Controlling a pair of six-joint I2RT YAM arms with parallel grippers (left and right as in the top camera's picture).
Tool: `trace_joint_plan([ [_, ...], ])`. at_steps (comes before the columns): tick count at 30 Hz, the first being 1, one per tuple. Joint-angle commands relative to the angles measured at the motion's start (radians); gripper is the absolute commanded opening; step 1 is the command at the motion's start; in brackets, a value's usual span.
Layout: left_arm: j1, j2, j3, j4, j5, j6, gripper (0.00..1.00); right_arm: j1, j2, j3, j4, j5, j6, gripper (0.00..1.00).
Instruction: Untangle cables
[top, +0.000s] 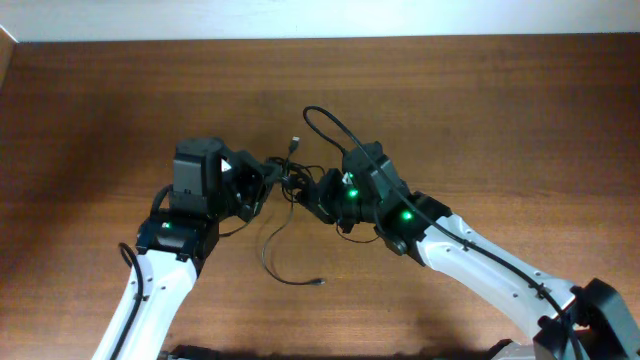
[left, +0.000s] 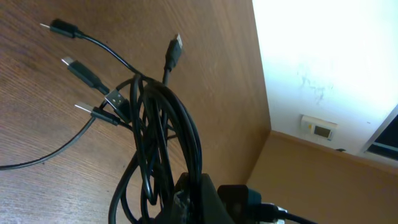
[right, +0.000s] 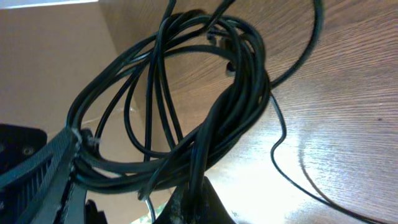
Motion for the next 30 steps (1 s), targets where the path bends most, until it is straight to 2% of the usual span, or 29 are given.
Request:
trace_joint_plan([
  [1,-0.002,-0.001,0.011,-0.002,0.047,0.013,0.00,0.003,0.012,0.005,-0.074,0.154,-0.052,0.04],
  [6,0.033,-0.002,0.011,0.133,0.030,0.095,0.00,-0.027,0.011,0.005,-0.561,0.436,-0.055,0.04],
  [8,0.040,-0.002,0.011,0.145,0.026,0.116,0.00,-0.076,0.009,0.005,-0.703,0.503,-0.055,0.04],
  [9,0.040,-0.002,0.011,0.144,0.018,0.116,0.00,-0.103,0.008,0.005,-0.748,0.519,-0.060,0.04],
  [14,0.040,-0.002,0.011,0.143,-0.020,0.116,0.00,-0.190,-0.002,0.007,-0.756,0.418,-0.285,0.04],
  [16,0.040,-0.002,0.011,0.130,-0.114,0.116,0.00,-0.211,-0.006,0.007,-0.771,0.483,-0.364,0.04],
  [21,0.059,-0.002,0.011,0.047,-0.597,0.116,0.00,-0.393,-0.037,0.008,-0.968,0.585,-0.364,0.04],
  [23,0.080,-0.002,0.011,0.037,-0.679,0.114,0.00,-0.472,-0.054,0.008,-0.980,0.524,-0.461,0.04],
  [25,0.087,-0.002,0.011,0.037,-0.665,0.103,0.00,-0.502,-0.066,0.008,-0.942,0.369,-0.608,0.04],
  [28,0.074,0.002,0.011,0.037,-0.518,0.104,0.00,-0.475,-0.069,0.008,-0.822,-0.008,-0.878,0.04],
  [30,0.047,0.018,0.011,0.037,-0.375,0.105,0.03,-0.402,-0.069,0.008,-0.694,-0.286,-1.025,0.04],
])
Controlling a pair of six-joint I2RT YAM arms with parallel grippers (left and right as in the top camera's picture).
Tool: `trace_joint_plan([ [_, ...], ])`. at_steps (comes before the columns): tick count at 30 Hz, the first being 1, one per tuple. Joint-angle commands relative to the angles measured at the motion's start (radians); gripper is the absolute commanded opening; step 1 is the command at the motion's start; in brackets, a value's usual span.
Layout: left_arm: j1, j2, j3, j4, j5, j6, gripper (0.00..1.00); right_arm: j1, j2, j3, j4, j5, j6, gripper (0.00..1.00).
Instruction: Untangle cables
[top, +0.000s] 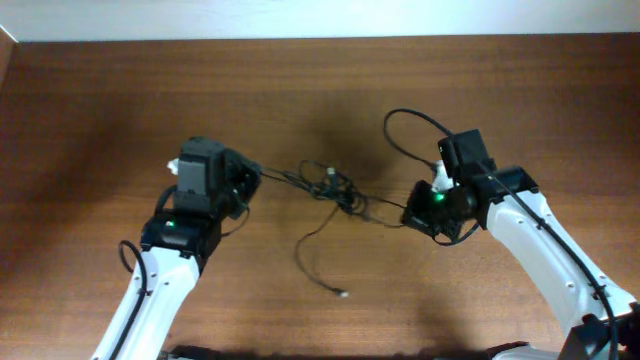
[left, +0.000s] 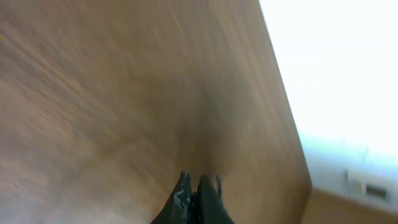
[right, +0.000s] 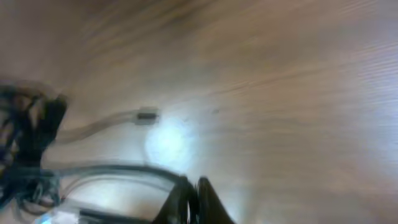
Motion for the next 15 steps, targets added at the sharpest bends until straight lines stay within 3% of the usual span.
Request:
trace_joint_plan([
  [1,0.021,0.008,0.032,0.018,-0.065,0.010,0.07,0.066,0.004,-0.027,0.115,-0.294,-0.294,0.04],
  [2,-0.002,0.028,0.032,0.008,-0.063,0.010,0.14,0.109,0.004,-0.027,0.177,-0.331,-0.304,0.04],
  [3,-0.016,0.043,0.032,0.002,-0.062,0.010,0.29,0.134,0.004,-0.027,0.209,-0.332,-0.303,0.04],
  [4,-0.039,0.069,0.032,-0.011,-0.054,0.010,0.66,0.167,0.004,-0.027,0.250,-0.332,-0.303,0.04],
  [5,-0.055,0.091,0.032,-0.016,-0.028,0.012,0.88,0.188,0.004,-0.027,0.277,-0.331,-0.303,0.04],
  [6,-0.065,0.109,0.032,-0.015,0.004,0.022,0.98,0.201,0.004,-0.027,0.294,-0.328,-0.303,0.04],
  [11,-0.085,0.261,0.032,-0.039,0.266,0.021,0.99,0.199,0.004,-0.027,0.302,-0.289,-0.303,0.04],
  [12,-0.085,0.303,0.032,-0.040,0.346,0.021,0.96,0.199,0.005,-0.027,0.301,-0.275,-0.303,0.04],
  [14,-0.085,0.370,0.032,-0.042,0.451,0.021,0.73,0.199,0.005,-0.027,0.296,-0.243,-0.295,0.04],
  [15,-0.085,0.428,0.032,-0.051,0.549,0.021,0.66,0.199,0.005,-0.027,0.294,-0.226,-0.283,0.04],
])
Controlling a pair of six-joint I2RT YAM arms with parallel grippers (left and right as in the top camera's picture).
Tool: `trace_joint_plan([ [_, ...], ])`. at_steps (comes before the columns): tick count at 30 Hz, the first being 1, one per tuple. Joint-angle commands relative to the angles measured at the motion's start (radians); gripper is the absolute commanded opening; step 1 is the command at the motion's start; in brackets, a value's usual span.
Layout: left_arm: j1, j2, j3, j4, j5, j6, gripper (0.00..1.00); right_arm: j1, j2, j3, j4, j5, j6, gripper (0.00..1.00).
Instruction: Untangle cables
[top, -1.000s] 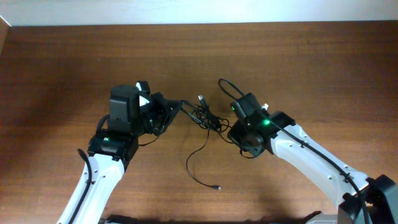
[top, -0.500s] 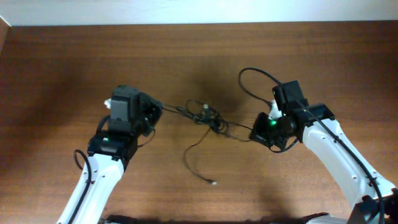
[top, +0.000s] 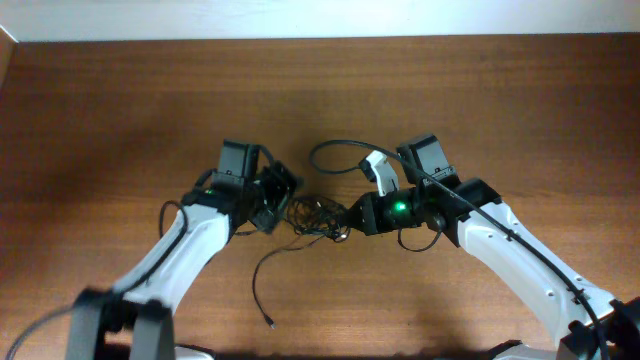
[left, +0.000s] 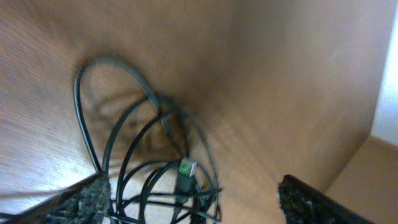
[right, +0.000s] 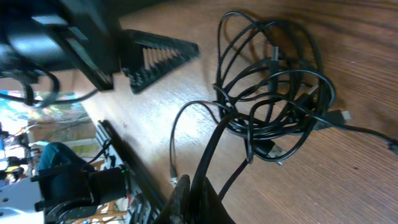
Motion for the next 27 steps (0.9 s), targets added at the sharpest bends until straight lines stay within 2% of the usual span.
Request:
trace_joint_plan([
  [1,-0.004,0.143,0.011,-0.020,0.337,0.011,0.65,-0.003,0.002,-0.002,-0.001,0.047,-0.006,0.04],
  [4,-0.004,0.245,0.011,-0.023,0.518,0.011,0.67,-0.003,0.002,-0.002,-0.001,0.053,-0.006,0.04],
  [10,-0.004,0.286,0.011,-0.048,0.526,0.012,0.64,-0.003,0.002,-0.002,-0.001,0.058,-0.006,0.04],
  [11,-0.003,0.286,0.011,-0.056,0.525,0.015,0.68,-0.003,0.002,-0.002,-0.001,0.063,-0.006,0.04],
  [14,0.045,0.286,0.011,-0.051,0.451,0.147,0.74,-0.003,0.002,-0.002,-0.002,0.065,-0.006,0.04],
  [17,0.139,0.280,0.016,-0.053,0.415,0.291,0.62,-0.003,0.002,-0.002,-0.016,0.074,-0.002,0.04],
  [20,0.191,0.217,0.016,-0.068,0.412,0.427,0.64,-0.003,0.002,-0.002,-0.034,0.088,0.002,0.04],
  [23,0.200,0.108,0.016,-0.091,0.366,0.472,0.73,-0.003,0.002,-0.002,-0.030,0.124,0.107,0.04],
  [25,0.180,-0.010,0.016,-0.184,0.217,0.466,0.76,-0.003,0.002,-0.002,-0.015,0.132,0.153,0.04],
  [27,0.138,-0.054,0.014,-0.273,0.200,0.430,0.74,-0.003,0.002,-0.002,-0.003,0.132,0.160,0.04],
])
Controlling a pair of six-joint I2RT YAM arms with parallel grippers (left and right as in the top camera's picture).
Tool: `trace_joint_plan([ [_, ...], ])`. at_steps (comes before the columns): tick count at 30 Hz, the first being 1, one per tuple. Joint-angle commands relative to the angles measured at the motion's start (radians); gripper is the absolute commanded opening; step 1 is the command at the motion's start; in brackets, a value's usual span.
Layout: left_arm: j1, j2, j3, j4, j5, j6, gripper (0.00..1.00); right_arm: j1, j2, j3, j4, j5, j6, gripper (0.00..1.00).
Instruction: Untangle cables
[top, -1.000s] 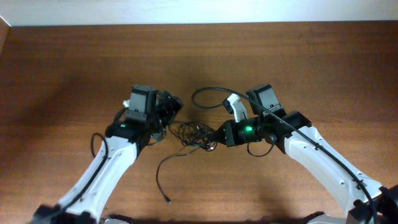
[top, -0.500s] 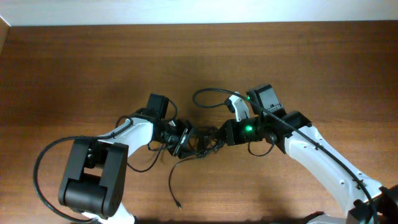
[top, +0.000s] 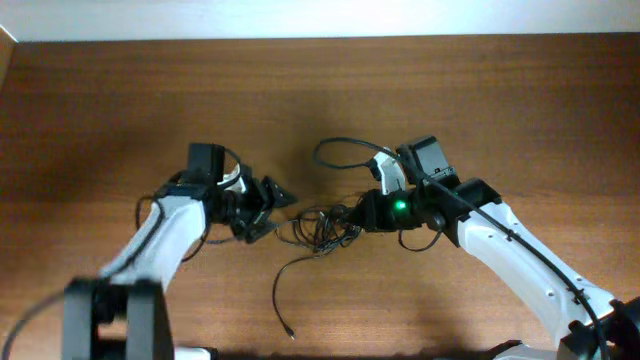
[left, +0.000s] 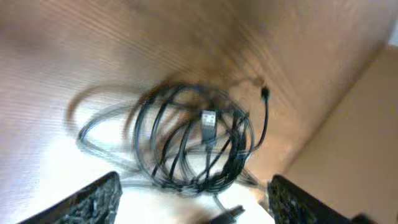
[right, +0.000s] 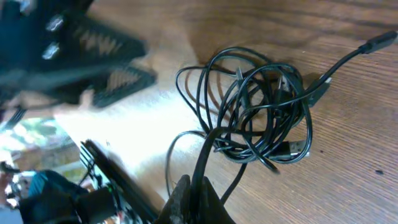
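Observation:
A knot of thin black cables (top: 320, 225) lies on the wooden table between my two grippers. My left gripper (top: 272, 212) stands open just left of it. In the left wrist view the blurred knot (left: 193, 146) lies ahead of the wide-apart fingers (left: 93, 199), with nothing between them. My right gripper (right: 193, 193) is shut on one black cable leading into the knot (right: 261, 118). From the overhead it sits at the knot's right edge (top: 352, 215). A loop of cable (top: 340, 150) arcs behind it, and one loose end (top: 290, 335) trails toward the front.
The brown table (top: 500, 100) runs to a pale wall at the back. The blurred left gripper (right: 93, 50) shows at the upper left of the right wrist view. USB plugs (left: 208, 121) stick out of the knot.
My left gripper, still open, has drawn back a little to the left of the knot. The loose cable end has shifted toward the front right. The right gripper keeps its hold and has barely moved.
Both grippers were shut on the bundle, close together at mid-table. Then they stood far apart with cables stretched between them. After that they were close again, the left open over the knot on the table, the right still holding; now the left has backed off.

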Motion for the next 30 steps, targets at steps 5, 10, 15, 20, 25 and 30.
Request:
trace_joint_plan([
  [5,-0.189,-0.054,-0.070,-0.084,-0.114,-0.412,0.74,-0.003,0.002,-0.002,0.014,0.021,0.048,0.04],
  [10,-0.275,0.028,-0.095,0.049,-0.169,-0.657,0.69,-0.003,0.002,-0.002,0.014,0.017,0.048,0.04],
  [15,-0.315,0.130,-0.095,0.223,-0.245,-0.715,0.46,-0.003,0.002,-0.002,-0.002,0.018,0.048,0.04],
  [20,-0.320,0.161,-0.095,0.285,-0.221,-0.714,0.00,-0.003,0.002,-0.002,-0.009,0.018,0.048,0.04],
  [25,-0.245,0.112,-0.087,0.386,-0.222,-0.425,0.00,-0.003,0.002,-0.002,-0.079,0.023,0.048,0.04],
  [30,-0.047,-0.120,-0.077,0.402,-0.206,-0.370,0.00,0.011,0.002,-0.002,-0.294,0.014,-0.264,0.04],
])
